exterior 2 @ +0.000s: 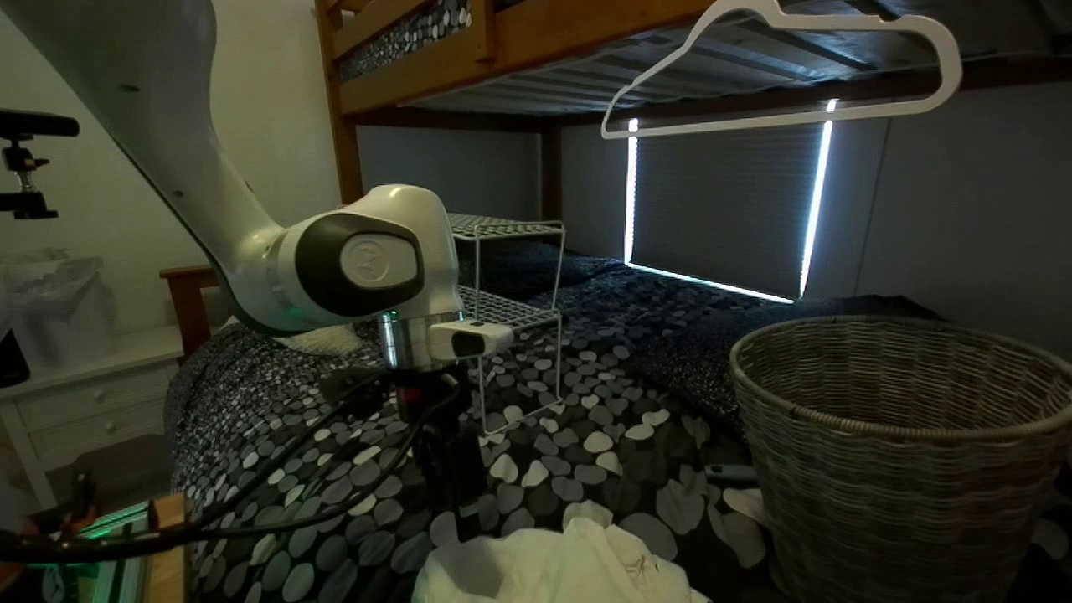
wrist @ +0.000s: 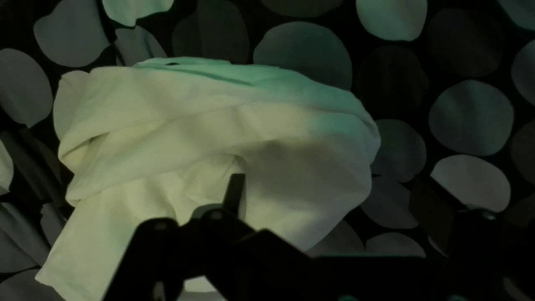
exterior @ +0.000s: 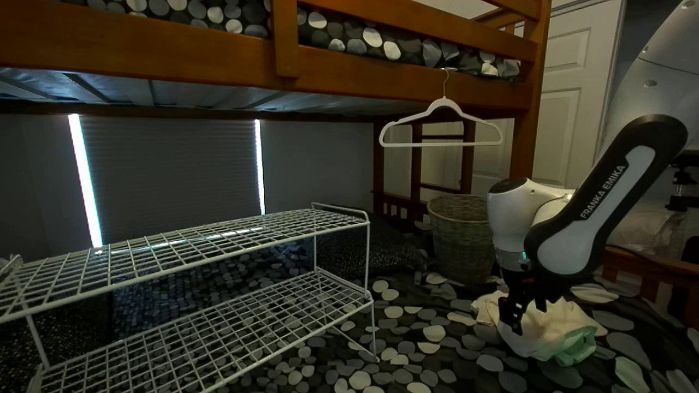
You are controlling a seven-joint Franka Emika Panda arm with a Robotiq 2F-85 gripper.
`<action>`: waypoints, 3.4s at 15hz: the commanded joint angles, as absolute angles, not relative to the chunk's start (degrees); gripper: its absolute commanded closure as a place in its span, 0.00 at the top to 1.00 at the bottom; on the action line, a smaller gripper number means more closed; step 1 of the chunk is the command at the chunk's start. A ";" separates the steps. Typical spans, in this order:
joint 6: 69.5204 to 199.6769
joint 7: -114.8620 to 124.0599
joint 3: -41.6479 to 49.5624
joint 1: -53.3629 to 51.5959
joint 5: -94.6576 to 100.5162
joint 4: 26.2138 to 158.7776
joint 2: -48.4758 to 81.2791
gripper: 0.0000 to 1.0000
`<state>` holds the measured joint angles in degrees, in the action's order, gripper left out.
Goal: Unfold the white pillowcase on the right once
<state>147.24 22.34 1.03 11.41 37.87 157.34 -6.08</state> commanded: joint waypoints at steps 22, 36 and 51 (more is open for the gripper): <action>155.88 42.78 6.70 12.38 59.32 152.12 5.42 0.01; 154.00 59.38 8.83 12.39 79.95 152.44 -15.49 0.01; 159.91 51.24 8.01 3.32 75.18 157.15 -28.76 0.01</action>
<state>158.87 54.30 7.30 6.42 77.46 157.14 -27.11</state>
